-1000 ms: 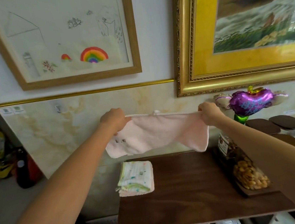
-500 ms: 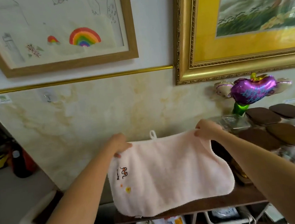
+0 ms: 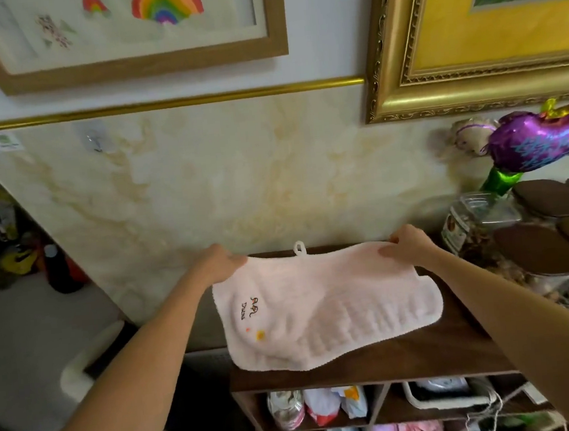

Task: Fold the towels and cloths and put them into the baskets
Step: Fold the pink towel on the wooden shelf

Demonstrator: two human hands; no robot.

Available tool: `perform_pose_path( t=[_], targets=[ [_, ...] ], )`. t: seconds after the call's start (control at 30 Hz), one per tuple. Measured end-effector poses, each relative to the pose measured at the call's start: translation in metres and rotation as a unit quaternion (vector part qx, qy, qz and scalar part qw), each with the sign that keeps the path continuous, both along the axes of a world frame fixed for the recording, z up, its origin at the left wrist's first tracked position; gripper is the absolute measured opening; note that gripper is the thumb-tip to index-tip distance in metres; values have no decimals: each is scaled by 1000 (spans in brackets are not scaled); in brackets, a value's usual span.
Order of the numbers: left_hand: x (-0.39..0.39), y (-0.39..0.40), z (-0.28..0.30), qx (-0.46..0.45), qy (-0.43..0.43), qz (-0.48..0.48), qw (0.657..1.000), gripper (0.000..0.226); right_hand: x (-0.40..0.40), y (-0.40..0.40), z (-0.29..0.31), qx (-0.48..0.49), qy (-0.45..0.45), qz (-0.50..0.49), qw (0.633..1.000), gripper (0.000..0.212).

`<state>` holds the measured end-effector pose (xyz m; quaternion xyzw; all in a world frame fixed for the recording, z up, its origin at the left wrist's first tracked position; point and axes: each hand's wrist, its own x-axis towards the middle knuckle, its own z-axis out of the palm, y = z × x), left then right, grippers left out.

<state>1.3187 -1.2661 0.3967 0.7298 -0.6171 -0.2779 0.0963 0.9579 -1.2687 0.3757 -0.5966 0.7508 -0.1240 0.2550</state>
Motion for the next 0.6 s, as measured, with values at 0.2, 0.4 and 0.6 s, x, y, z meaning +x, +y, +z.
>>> perform_pose_path(
  t=[0.2, 0.4, 0.6],
  targets=[
    [-77, 21, 30, 87, 334, 37, 938, 11, 45, 14, 41, 84, -359, -46, 928, 17],
    [-133, 35, 37, 174, 319, -53, 930, 27, 76, 33, 56, 107, -335, -20, 936, 15],
    [-140, 32, 36, 225, 383, -41, 895, 27, 70, 42, 56, 64, -317, 23, 946, 11]
  ],
)
